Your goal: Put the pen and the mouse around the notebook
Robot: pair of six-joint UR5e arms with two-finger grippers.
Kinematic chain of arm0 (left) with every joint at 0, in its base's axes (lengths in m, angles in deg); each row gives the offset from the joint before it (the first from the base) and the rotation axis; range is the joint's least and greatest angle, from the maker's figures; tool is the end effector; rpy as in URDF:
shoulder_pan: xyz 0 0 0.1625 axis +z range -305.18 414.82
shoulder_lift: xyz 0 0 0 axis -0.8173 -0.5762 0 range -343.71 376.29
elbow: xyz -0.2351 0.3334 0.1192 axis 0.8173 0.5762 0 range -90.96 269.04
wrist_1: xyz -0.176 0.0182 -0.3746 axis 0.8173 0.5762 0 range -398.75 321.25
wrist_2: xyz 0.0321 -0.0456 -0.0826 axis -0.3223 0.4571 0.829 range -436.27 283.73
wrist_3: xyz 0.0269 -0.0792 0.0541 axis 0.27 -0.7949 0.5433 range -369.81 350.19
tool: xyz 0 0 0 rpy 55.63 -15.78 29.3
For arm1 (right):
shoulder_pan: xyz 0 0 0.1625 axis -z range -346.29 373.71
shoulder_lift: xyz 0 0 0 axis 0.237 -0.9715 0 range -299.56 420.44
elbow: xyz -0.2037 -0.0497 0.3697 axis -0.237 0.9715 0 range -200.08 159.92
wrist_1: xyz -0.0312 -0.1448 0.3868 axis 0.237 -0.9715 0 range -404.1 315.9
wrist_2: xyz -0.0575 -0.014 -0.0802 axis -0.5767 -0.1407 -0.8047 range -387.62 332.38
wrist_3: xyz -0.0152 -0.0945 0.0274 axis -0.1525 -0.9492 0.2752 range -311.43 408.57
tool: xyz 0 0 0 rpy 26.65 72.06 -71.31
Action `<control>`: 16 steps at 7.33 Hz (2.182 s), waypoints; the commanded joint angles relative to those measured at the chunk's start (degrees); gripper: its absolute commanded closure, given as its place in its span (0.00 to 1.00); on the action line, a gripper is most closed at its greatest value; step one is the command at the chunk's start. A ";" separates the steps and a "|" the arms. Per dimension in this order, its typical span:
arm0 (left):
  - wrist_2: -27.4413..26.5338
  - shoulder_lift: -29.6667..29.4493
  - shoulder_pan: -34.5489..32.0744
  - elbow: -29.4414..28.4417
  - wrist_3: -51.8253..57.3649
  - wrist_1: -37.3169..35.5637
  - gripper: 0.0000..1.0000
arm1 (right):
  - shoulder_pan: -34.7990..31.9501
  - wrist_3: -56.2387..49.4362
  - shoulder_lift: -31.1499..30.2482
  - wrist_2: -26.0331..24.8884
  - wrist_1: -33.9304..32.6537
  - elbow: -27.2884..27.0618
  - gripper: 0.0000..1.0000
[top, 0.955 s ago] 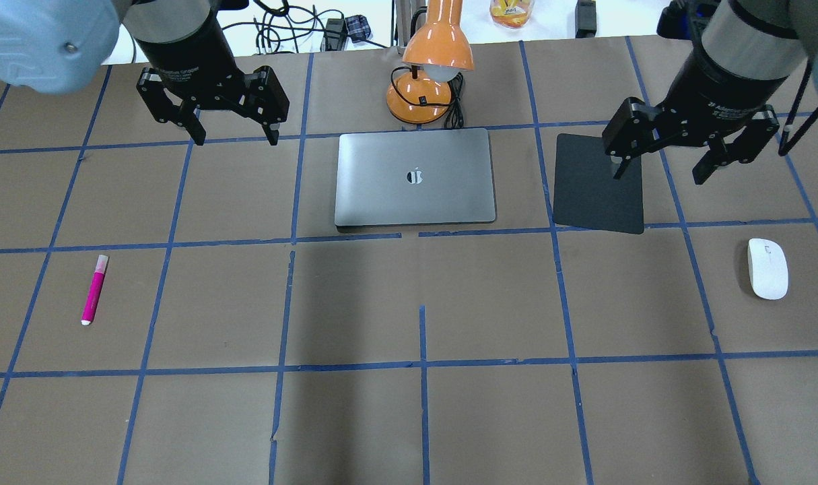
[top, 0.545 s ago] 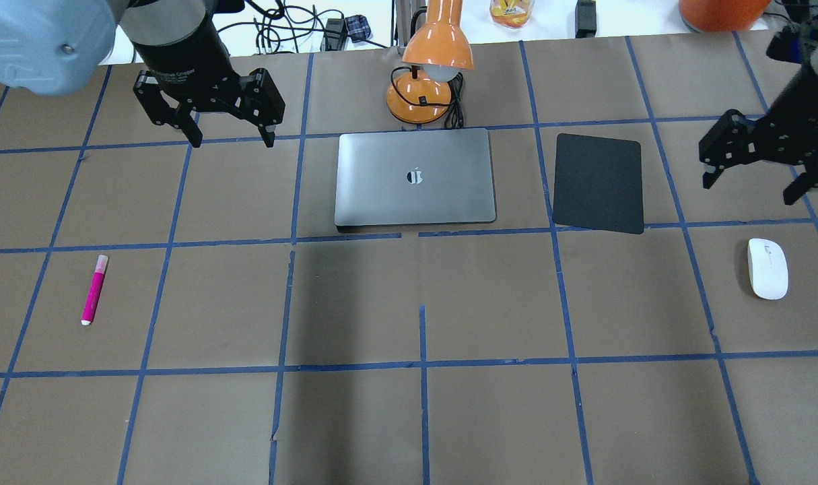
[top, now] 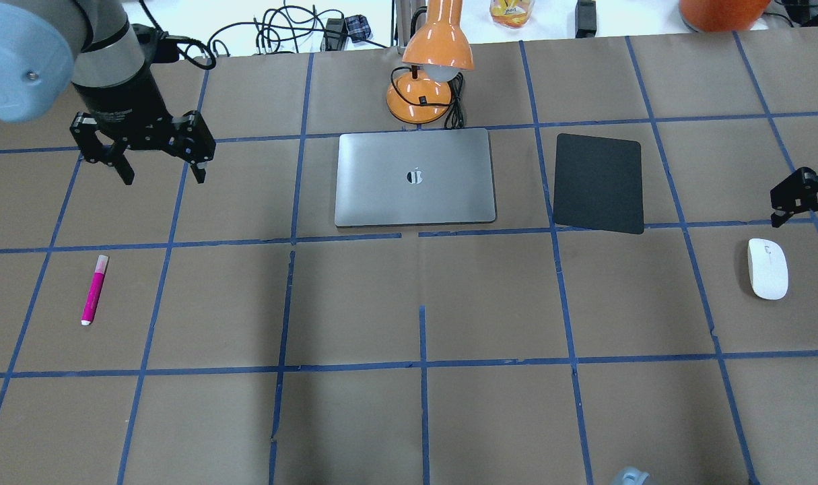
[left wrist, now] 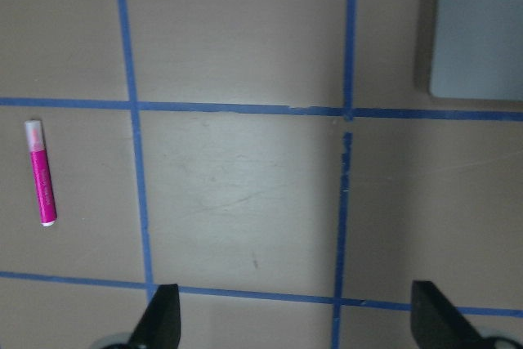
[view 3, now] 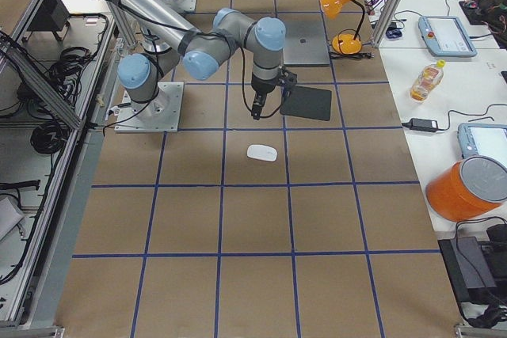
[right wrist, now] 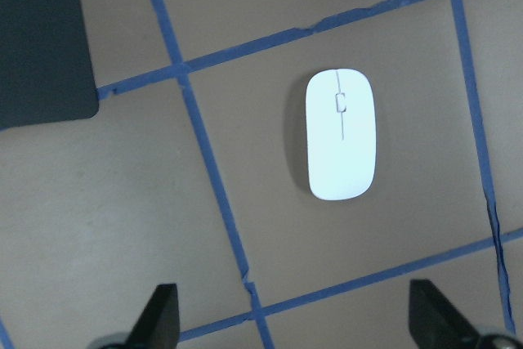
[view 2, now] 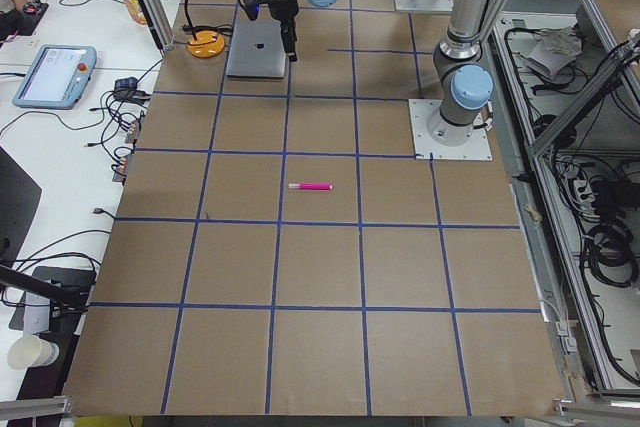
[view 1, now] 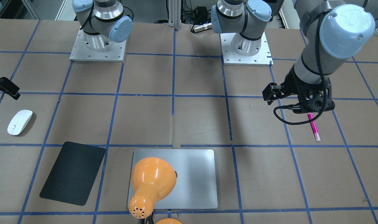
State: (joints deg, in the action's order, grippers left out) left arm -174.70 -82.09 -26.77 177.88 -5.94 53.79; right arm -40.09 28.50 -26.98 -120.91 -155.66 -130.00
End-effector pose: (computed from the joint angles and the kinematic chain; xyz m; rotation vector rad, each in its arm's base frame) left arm -0.0396 -0.5443 0.4197 -0.1004 2.9995 0.2782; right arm -0.1802 -0.4622 0.3360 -0.4340 -3.0676 -0.0645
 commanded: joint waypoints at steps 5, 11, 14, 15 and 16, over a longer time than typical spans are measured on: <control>4.61 -3.47 25.20 24.60 39.49 -40.96 0.00 | 1.77 -1.11 14.10 -0.14 -15.00 -1.79 0.00; 8.70 -11.66 32.54 28.67 45.44 -49.01 0.27 | 1.77 -1.11 18.51 -0.49 -16.41 -1.88 0.00; 8.61 -13.07 32.54 28.59 44.65 -49.29 0.85 | 1.77 -1.29 19.91 -0.58 -16.41 -1.97 0.00; 8.61 -12.98 32.54 28.32 44.04 -49.20 0.99 | 1.77 -1.29 20.00 -0.58 -16.41 -1.97 0.00; 8.52 -12.89 32.54 28.24 43.95 -49.20 1.00 | 1.77 -1.46 19.92 -1.36 -16.41 -1.97 0.00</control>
State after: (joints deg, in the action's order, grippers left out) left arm -166.12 -95.04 5.77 206.30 38.35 4.57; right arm -38.32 27.19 -7.13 -121.66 -172.07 -131.96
